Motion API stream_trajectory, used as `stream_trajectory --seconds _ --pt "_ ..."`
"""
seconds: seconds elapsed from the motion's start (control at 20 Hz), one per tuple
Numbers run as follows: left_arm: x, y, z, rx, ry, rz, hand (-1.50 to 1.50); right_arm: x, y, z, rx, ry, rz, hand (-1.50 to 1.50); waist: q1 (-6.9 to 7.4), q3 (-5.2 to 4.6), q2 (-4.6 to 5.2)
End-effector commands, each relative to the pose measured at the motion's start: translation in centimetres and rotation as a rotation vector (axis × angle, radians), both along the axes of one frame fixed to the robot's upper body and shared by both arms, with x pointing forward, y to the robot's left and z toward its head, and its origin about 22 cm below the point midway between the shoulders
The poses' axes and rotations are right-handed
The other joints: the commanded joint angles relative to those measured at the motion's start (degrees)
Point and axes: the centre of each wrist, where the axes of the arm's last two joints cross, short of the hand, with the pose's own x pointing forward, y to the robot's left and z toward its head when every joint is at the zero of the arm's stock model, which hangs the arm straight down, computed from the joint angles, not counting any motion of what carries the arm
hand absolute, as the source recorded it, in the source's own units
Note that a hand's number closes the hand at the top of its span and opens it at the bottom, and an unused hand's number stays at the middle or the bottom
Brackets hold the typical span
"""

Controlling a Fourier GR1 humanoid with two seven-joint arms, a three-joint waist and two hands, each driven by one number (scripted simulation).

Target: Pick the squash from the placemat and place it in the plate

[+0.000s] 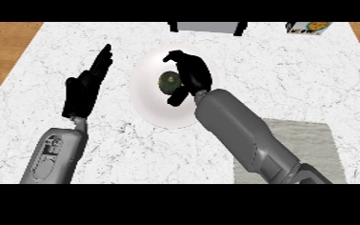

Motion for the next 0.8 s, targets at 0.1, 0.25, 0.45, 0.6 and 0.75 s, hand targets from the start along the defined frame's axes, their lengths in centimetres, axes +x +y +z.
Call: stream_trajectory --seconds 0.1,0.25,0.45,0.6,0.75 --pt "1.2 0.4 0.7 -0.015 -0.016 0.008 0.0 0.3 -0.9 0.0 0.293 -0.027 -0.008 -1.5 -0.61 0.07 0.27" --pt "-0.7 0.4 0.0 -0.004 0.007 0.017 0.0 0.2 -0.6 0.9 0.416 -0.056 -0.075 -1.5 -0.62 0.07 -0.54" --pt "-1.0 1.6 0.2 0.013 0.008 0.053 0.0 1.6 -1.7 2.4 0.559 -0.087 -0.169 -1.5 -2.76 0.04 -0.94" --pt "-2.7 2.4 -2.4 0.006 0.011 0.085 0.0 0.9 -4.3 0.2 0.588 -0.112 -0.236 -1.5 -4.49 -0.01 -1.27" --pt "-0.8 2.9 0.1 0.002 0.02 0.084 0.0 1.7 -9.7 0.2 0.638 -0.125 -0.273 -1.5 -4.96 0.01 -1.17"
